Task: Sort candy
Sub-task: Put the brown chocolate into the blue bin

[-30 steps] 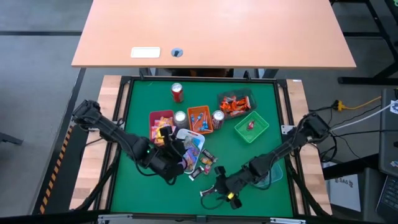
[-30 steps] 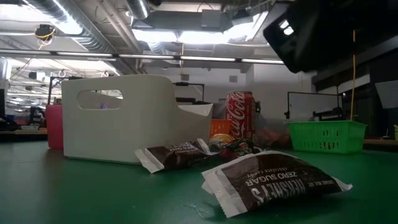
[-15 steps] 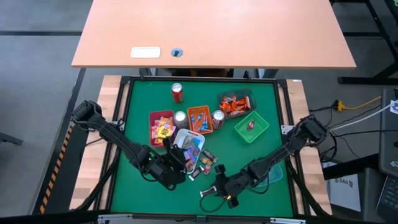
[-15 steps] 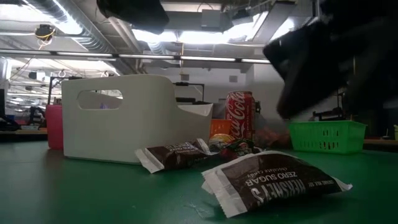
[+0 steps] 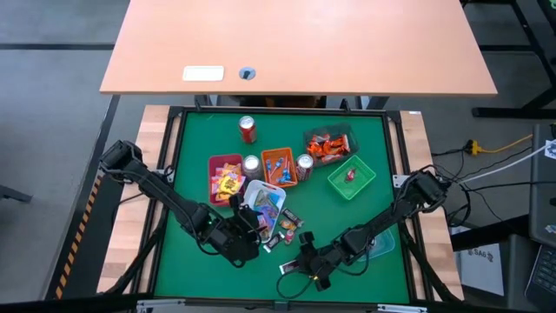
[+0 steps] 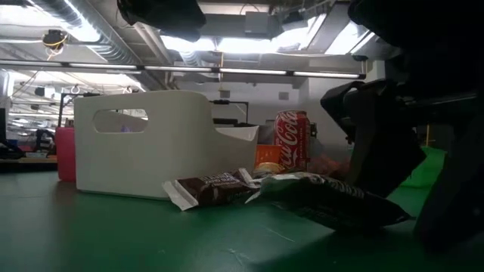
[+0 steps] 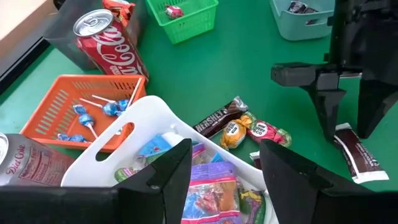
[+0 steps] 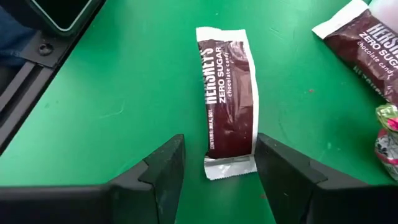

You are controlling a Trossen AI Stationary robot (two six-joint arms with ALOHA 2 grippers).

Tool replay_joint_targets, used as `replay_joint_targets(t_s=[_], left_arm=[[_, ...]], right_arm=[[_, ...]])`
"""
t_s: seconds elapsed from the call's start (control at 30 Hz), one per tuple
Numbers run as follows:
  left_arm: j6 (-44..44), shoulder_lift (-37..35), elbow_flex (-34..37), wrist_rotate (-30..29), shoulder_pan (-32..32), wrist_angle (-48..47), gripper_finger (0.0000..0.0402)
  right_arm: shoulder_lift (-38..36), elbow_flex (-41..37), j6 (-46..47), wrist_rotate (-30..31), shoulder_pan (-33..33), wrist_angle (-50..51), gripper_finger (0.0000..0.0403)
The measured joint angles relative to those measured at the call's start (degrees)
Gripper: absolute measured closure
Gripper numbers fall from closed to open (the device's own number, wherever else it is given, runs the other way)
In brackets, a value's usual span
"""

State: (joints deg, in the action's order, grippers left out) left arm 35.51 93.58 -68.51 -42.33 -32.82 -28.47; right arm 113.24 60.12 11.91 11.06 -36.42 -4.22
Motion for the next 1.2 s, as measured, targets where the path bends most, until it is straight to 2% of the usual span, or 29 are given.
replay_joint_targets(t_s=[0.2, 0.67, 0.8, 0.93, 1.2], left_arm=[[0.0, 0.0, 0.0, 0.0, 0.0, 1.3, 0.0224], [0.0, 0.0, 0.0, 0.0, 0.0, 1.3, 0.0224], [0.1, 0.0, 0.0, 0.0, 0.0, 1.3, 0.0224], [0.1, 0.0, 0.0, 0.0, 0.0, 1.3, 0.0224], [0.1, 0.0, 0.0, 0.0, -0.8, 1.8, 0.0224]], right_arm=[[0.1, 0.0, 0.0, -0.1, 0.0, 0.0, 0.0228], [-0.2, -0.1, 0.0, -1.3, 0.1, 0.4, 0.0392], [-1.6, 0.8, 0.1, -3.0, 0.1, 3.3, 0.0391], [-4.8, 4.1, 0.2, -5.3, 0.1, 10.5, 0.0384], [-10.4, 15.4, 2.0, -8.1, -0.4, 37.5, 0.0399]])
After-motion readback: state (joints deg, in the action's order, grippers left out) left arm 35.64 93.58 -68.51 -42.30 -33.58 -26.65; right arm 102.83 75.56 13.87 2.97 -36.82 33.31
